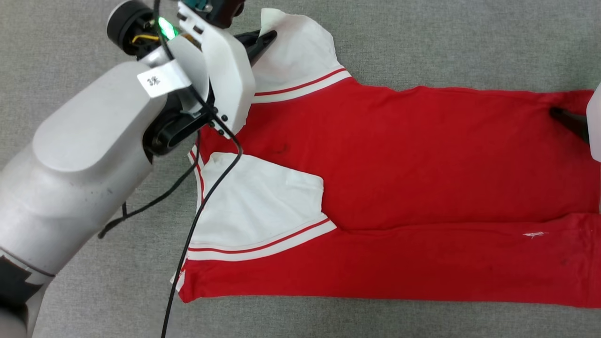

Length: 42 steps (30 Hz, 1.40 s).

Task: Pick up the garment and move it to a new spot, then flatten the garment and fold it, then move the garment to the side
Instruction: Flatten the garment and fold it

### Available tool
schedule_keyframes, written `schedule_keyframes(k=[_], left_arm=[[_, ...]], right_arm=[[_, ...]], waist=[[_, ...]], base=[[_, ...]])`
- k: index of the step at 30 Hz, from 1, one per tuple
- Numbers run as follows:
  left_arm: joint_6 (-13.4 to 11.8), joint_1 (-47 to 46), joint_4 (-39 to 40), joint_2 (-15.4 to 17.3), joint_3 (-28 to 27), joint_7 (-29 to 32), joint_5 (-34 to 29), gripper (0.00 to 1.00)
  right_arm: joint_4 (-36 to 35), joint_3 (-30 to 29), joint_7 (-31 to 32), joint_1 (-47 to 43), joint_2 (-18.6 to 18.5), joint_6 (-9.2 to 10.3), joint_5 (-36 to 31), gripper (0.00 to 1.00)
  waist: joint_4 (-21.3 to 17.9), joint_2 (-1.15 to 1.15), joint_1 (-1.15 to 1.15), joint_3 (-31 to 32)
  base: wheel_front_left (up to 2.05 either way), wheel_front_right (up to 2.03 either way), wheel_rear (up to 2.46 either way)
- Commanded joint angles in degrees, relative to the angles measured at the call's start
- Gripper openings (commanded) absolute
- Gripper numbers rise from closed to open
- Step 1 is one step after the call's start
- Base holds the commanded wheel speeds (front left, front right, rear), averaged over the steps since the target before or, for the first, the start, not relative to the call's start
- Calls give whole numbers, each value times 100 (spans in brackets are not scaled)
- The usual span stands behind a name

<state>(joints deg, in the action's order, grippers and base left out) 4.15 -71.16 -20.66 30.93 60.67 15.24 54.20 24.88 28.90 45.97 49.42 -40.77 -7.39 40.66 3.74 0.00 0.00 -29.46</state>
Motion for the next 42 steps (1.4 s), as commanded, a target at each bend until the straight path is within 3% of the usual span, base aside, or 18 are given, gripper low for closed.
schedule_keyframes(k=[1, 2, 3, 4, 14, 23, 42], left_arm=[[-53, 102, 17, 27, -41, -80, 12, 0], [-81, 156, 22, 46, -66, -145, 27, 0], [-114, 196, 27, 67, -95, -214, 33, 0], [-138, 241, 30, 75, -120, -268, 60, 0], [-214, 720, -65, 218, -151, -626, 181, 0], [-383, 1475, 119, 484, -132, -954, 334, 0], [-1150, 3718, 1240, 1133, 105, -1401, 961, 0]], right_arm=[[155, 258, 3, -221, 183, -17, 77, 100], [179, 316, -82, -241, 175, -17, 113, 69], [193, 355, -184, -248, 160, -17, 128, 13], [210, 386, -284, -250, 136, -16, 159, 0], [-38, 287, -1955, -223, -55, -6, 118, 0], [-238, -12, -3070, -1140, 97, -6, 64, 0], [-767, -851, -3391, -3721, 292, -6, -6, 0]], waist=[[-1, 0, 0, -12], [-2, 0, 0, -15], [-8, 0, 0, -17], [-13, 0, 0, -15], [-119, 0, 0, 378], [-218, 0, 0, 1102], [-82, 0, 0, 2298]], base=[[0, 0, 0], [0, 0, 0], [0, 0, 0], [0, 0, 0], [0, 0, 0], [0, 0, 0], [0, 0, 0]])
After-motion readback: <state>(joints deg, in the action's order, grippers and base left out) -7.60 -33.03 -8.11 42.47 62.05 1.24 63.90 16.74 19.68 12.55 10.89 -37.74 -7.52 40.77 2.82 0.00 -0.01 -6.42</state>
